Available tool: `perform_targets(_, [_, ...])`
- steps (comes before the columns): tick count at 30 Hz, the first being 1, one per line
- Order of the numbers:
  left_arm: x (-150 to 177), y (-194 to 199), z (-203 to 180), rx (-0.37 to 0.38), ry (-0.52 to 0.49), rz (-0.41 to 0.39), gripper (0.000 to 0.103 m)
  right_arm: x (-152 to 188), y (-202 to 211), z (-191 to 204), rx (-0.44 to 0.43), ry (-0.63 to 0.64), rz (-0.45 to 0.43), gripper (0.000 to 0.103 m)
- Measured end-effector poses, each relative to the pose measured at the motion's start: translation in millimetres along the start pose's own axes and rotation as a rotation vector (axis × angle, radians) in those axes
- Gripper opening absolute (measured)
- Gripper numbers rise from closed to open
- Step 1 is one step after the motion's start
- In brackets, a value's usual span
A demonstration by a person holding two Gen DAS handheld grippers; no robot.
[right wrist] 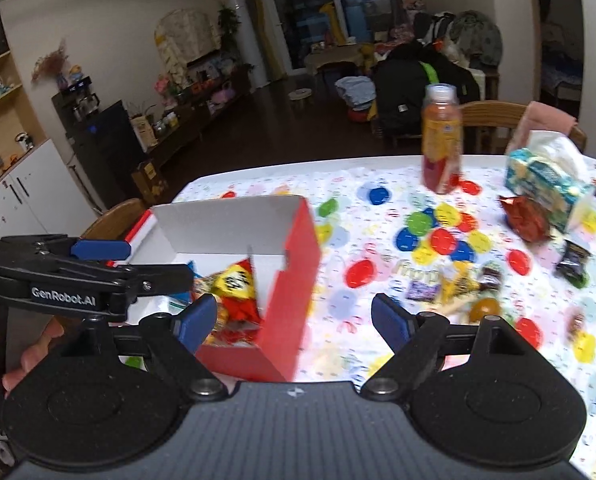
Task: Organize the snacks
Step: 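Move both tools back toward the remaining snacks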
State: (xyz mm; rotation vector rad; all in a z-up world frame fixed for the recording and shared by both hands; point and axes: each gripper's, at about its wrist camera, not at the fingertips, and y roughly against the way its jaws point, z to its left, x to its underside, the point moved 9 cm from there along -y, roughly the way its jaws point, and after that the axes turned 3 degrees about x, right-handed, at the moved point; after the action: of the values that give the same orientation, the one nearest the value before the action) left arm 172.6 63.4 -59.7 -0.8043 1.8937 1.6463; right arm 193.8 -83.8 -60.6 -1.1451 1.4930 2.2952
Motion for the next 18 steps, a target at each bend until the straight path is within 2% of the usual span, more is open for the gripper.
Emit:
perform_targets(8, [2, -14, -45, 0.039, -0.023, 0.015, 0.103, 16, 21, -50, 0.098, 0.023, -0.045, 0.085])
perform_targets(14, [6, -30, -81, 0.089, -0.048, 0.017, 0.103, 25, 27, -103, 0.14, -0.069, -0.001, 0.085])
perform_targets(18, [8, -45, -104, 0.121, -0.042, 0.022, 0.103, 29, 27, -137, 0.177, -0.104, -0.002, 0.084])
